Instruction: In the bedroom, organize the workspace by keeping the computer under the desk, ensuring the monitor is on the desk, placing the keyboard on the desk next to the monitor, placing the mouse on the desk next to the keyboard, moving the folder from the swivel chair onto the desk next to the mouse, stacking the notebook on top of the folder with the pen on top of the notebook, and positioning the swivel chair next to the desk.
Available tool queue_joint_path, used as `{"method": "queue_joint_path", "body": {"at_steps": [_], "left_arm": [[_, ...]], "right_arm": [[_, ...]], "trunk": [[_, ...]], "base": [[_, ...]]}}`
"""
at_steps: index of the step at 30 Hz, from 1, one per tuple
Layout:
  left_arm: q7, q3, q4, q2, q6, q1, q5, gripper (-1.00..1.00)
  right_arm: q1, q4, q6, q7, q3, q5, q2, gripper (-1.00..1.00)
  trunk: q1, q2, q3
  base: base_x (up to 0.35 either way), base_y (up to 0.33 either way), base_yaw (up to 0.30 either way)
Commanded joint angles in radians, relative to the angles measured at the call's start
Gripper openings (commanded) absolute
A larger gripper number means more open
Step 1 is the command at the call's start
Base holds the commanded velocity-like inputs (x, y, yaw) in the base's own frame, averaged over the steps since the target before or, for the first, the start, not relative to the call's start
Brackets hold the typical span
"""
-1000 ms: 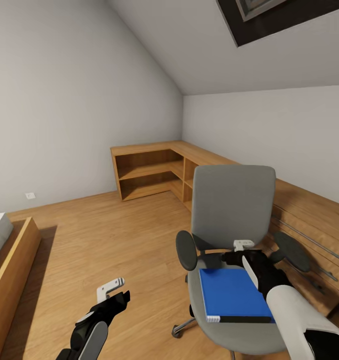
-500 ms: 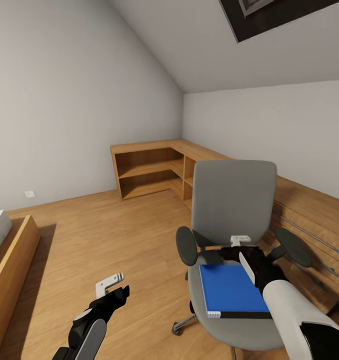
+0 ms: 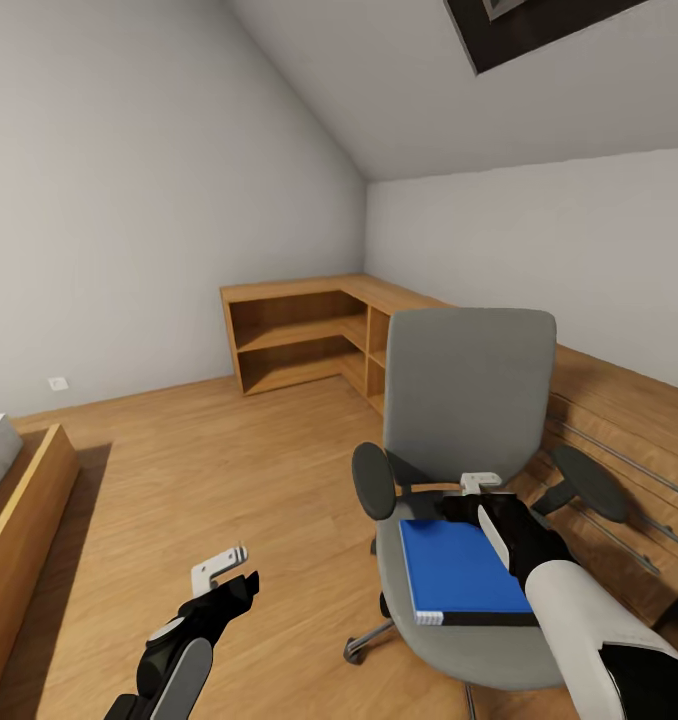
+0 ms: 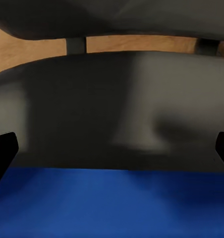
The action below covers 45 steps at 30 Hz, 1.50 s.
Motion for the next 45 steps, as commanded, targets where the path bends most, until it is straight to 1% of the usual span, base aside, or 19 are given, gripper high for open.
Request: {"method": "queue_joint_path", "body": {"at_steps": [1, 14, 23, 32, 36, 45], "left_arm": [[0.009, -0.001, -0.001, 0.0, 0.001, -0.001, 0.009, 1.0], [0.009, -0.001, 0.003, 0.0, 0.0, -0.001, 0.012, 1.0], [0.012, 0.001, 0.013, 0.0, 0.0, -0.001, 0.012, 1.0], [0.013, 0.001, 0.013, 0.0, 0.001, -0.001, 0.01, 1.0], [0.013, 0.0, 0.013, 0.0, 0.001, -0.001, 0.009, 1.0], [0.011, -0.001, 0.013, 0.0, 0.001, -0.001, 0.008, 1.0]], "right_arm": [[0.0, -0.002, 0.005, 0.008, -0.006, 0.011, 0.001, 1.0], [0.0, -0.002, 0.005, 0.008, -0.006, 0.011, 0.001, 1.0], [0.0, -0.002, 0.005, 0.007, -0.006, 0.011, 0.001, 1.0], [0.0, -0.001, 0.005, 0.007, -0.006, 0.011, 0.001, 1.0], [0.0, 0.003, 0.01, 0.004, -0.005, 0.013, 0.001, 1.0], [0.0, 0.006, 0.047, -0.029, -0.005, 0.011, 0.002, 1.0]], "trunk": [[0.0, -0.001, -0.001], [0.0, -0.001, -0.001], [0.0, -0.001, -0.001], [0.0, -0.001, -0.001], [0.0, -0.001, -0.001], [0.0, -0.001, -0.001]], "base": [[0.0, 0.0, 0.0], [0.003, 0.0, 0.0], [0.166, 0.0, 0.0], [0.032, 0.0, 0.0], [0.004, 0.0, 0.0], [0.0, 0.0, 0.0]]}}
